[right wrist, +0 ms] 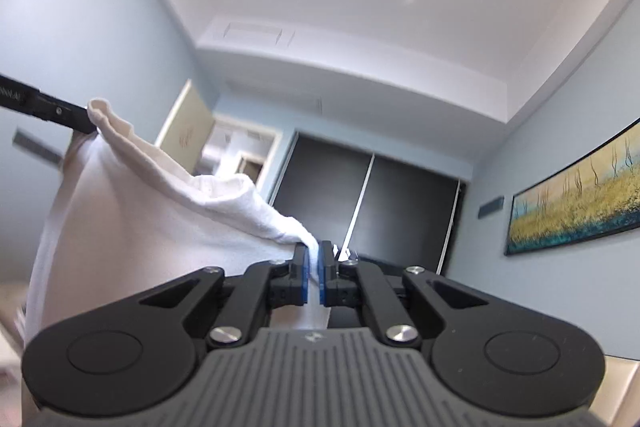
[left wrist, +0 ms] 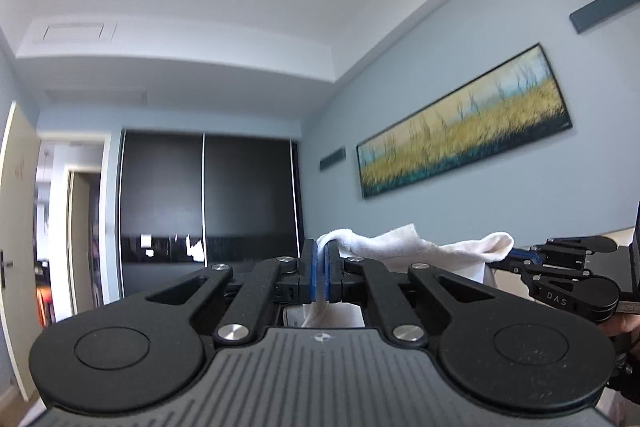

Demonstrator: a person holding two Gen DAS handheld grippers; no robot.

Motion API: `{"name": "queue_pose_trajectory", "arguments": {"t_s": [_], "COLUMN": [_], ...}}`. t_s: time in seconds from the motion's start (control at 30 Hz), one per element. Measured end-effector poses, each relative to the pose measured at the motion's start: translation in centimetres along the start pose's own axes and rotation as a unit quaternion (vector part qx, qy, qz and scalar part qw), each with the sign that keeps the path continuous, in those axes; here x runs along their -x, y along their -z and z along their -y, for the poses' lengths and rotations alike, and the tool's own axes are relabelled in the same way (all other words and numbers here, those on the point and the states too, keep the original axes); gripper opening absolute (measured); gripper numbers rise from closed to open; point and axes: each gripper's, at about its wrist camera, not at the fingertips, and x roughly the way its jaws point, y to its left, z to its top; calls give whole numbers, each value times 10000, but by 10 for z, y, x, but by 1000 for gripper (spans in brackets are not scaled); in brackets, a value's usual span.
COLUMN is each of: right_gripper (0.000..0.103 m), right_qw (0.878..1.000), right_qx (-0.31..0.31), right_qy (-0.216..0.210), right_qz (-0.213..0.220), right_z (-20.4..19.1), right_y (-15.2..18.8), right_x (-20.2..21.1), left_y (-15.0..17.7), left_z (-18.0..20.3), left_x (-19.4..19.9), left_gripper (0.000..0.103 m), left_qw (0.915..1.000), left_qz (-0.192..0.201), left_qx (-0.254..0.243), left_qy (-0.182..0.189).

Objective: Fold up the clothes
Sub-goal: 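Lift the cream garment high with both grippers and shake it out, then lay the cream garment flat on the bedspread and open both grippers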

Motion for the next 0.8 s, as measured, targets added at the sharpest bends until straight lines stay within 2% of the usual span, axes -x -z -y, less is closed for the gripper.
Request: {"name": "queue_pose_trajectory", "arguments": {"t_s": [0.07, 0.13, 0.23, 0.33, 0.47, 0.6, 0.73, 0.8], "right_gripper": [5, 5, 5, 5, 5, 5, 5, 5], "right_qw": [9999, 9999, 9990, 9933, 9732, 9432, 9129, 9053], "right_qx": [-86, -118, -170, -204, -157, -211, -310, -323], "right_qy": [-9, -52, -168, -421, -885, -1247, -1454, -1470], "right_qz": [72, 4, -381, -1055, -2117, -3071, -3802, -3973], "right_z": [-1, -4, -9, -16, -28, -39, -47, -51], "right_y": [-3, 3, 25, 59, 120, 191, 256, 279], "right_x": [-1, -7, -20, -42, -81, -121, -160, -175], "left_y": [-3, 6, 28, 72, 140, 210, 268, 295], "left_z": [3, 4, -3, -19, -40, -62, -89, -99], "left_x": [-6, -19, -42, -74, -115, -145, -175, -184], "left_gripper": [2, 2, 2, 2, 2, 2, 2, 2], "left_qw": [10000, 9998, 9966, 9872, 9660, 9404, 9166, 9073], "left_qz": [48, -169, -783, -1531, -2507, -3304, -3833, -4028], "left_qx": [-69, -95, -15, 158, 382, 587, 944, 1012], "left_qy": [-20, -95, -257, -418, -502, -549, -628, -655]}}
